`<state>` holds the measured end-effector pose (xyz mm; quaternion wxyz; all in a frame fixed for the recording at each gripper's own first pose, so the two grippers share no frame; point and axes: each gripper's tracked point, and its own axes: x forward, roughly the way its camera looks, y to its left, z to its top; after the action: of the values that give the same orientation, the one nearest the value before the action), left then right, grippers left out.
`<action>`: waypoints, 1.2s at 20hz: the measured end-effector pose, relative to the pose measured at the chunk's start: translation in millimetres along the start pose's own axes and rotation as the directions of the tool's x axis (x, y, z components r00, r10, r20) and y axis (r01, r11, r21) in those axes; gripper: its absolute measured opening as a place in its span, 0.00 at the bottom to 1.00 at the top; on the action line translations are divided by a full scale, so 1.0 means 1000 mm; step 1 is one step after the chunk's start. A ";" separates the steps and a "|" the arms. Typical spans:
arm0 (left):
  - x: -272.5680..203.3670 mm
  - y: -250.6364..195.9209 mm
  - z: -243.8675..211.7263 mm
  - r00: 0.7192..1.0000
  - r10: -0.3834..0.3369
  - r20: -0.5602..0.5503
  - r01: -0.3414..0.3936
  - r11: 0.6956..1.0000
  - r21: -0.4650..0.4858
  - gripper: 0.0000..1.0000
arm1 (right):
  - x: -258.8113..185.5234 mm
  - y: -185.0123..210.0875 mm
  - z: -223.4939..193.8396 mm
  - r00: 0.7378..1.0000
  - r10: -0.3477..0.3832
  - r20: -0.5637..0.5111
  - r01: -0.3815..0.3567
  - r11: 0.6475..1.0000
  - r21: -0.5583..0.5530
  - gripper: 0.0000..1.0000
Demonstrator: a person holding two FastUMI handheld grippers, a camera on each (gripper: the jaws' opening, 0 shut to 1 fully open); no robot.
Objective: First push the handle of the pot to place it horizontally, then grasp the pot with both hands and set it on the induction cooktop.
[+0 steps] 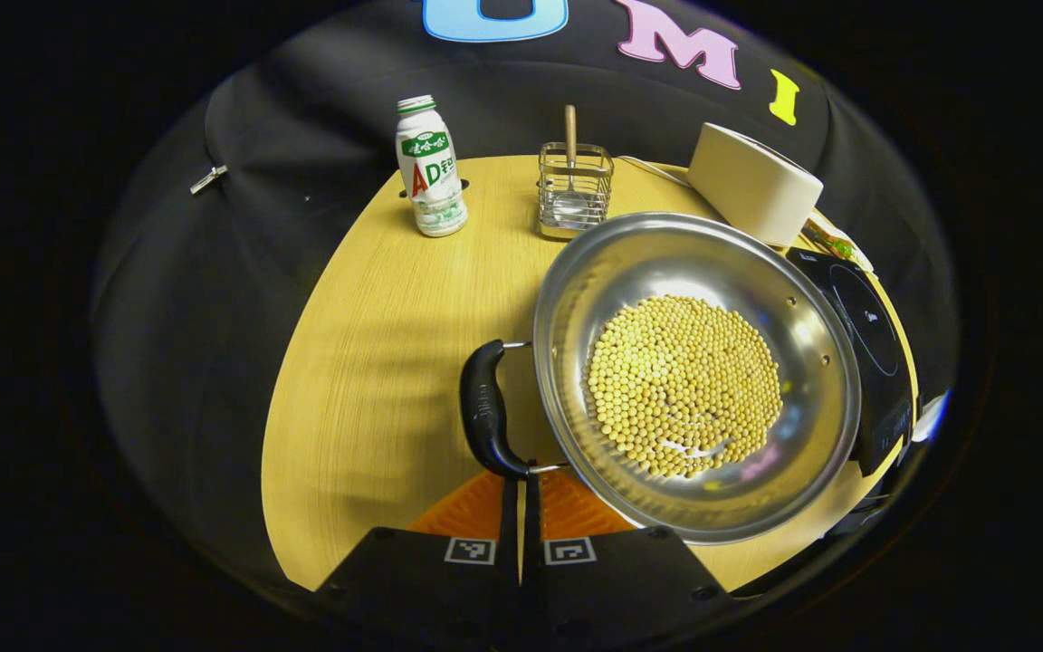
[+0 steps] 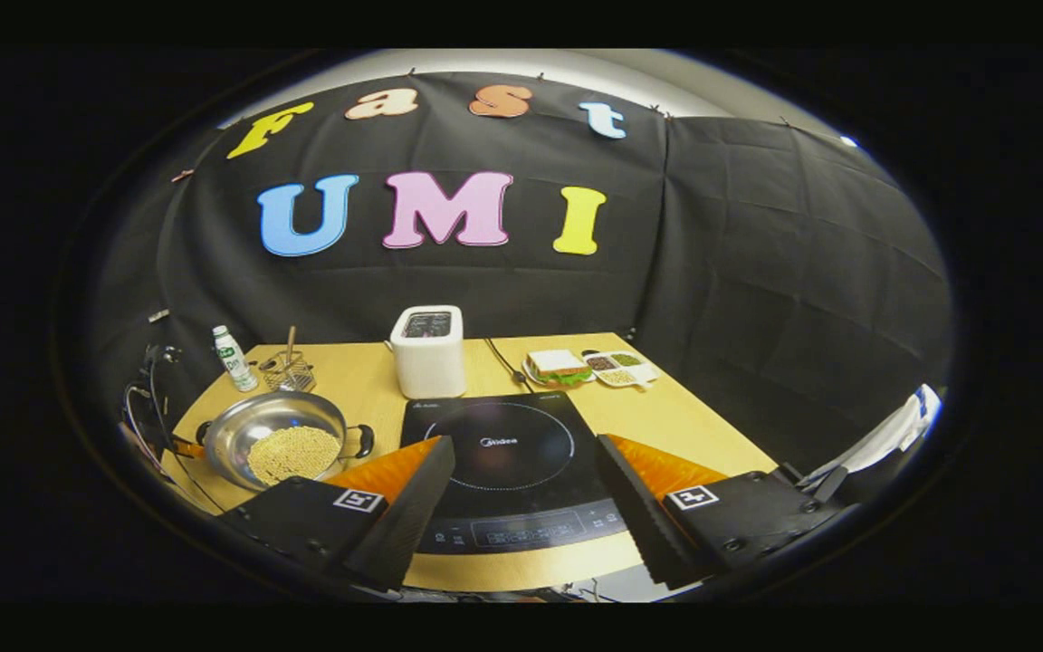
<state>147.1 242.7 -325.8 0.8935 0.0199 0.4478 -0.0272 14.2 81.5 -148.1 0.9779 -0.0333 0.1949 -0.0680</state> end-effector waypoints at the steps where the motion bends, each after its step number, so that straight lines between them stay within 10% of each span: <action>1: 0.002 0.000 0.002 1.000 0.002 0.005 -0.002 1.000 -0.004 0.05 | 0.000 -0.001 -0.001 1.000 -0.003 -0.002 0.003 1.000 0.001 0.97; 14: -0.032 0.016 0.019 0.995 0.021 0.099 -0.026 0.999 0.048 0.08 | 0.016 0.029 -0.021 0.994 0.088 -0.072 -0.084 0.995 0.051 0.98; 16: -0.048 0.028 0.031 0.987 0.053 0.150 -0.060 0.997 0.044 0.19 | 0.025 0.043 -0.023 0.988 0.126 -0.094 -0.119 0.990 0.073 0.98; 22: -0.078 0.037 0.066 0.945 0.038 0.325 -0.048 0.999 0.023 0.96 | 0.051 0.076 -0.023 0.976 0.181 -0.125 -0.168 0.980 0.105 0.98; 24: -0.079 0.031 0.073 0.936 0.020 0.353 -0.029 0.999 0.019 0.95 | 0.061 0.092 -0.024 0.966 0.213 -0.149 -0.194 0.972 0.130 0.98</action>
<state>160.0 271.7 -218.5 0.9592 0.0310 0.2799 -0.0246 72.1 162.9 -201.9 0.9609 0.0485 0.2721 0.0194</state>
